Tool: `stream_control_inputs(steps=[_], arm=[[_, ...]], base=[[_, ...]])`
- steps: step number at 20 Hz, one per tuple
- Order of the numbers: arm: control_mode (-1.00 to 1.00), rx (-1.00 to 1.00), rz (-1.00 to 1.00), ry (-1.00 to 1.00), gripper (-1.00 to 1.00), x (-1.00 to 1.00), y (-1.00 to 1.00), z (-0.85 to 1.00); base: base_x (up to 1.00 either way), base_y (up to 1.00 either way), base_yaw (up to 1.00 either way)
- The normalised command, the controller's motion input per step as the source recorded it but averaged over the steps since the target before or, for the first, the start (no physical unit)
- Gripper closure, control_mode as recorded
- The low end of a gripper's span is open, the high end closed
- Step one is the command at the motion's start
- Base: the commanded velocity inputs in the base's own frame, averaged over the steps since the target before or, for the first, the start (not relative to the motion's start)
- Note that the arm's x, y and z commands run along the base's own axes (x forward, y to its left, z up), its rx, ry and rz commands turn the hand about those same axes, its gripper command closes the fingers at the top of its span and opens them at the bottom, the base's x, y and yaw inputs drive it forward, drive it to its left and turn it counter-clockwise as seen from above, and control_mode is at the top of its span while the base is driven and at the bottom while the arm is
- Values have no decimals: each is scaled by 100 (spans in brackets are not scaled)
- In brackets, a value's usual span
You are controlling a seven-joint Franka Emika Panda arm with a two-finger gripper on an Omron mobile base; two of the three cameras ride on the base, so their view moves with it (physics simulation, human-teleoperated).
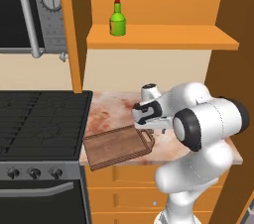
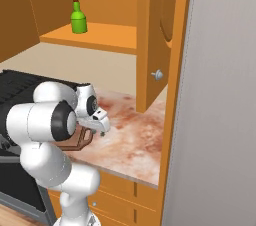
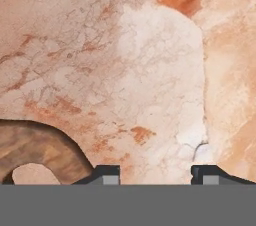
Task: Move the cutting board and knife to the sink. Then move spray from the cabinet to the counter.
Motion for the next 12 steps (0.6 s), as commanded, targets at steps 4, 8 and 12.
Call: stream_control_inputs(steps=[4,8,12], arm=[[-100,-1,5,0,-100,-5,4,0],[-100,0,0,0,-100,0,0,17],[-100,2,0,-9,-100,-6,0,86]], base=[[0,0,0],[0,0,0],[0,0,0]])
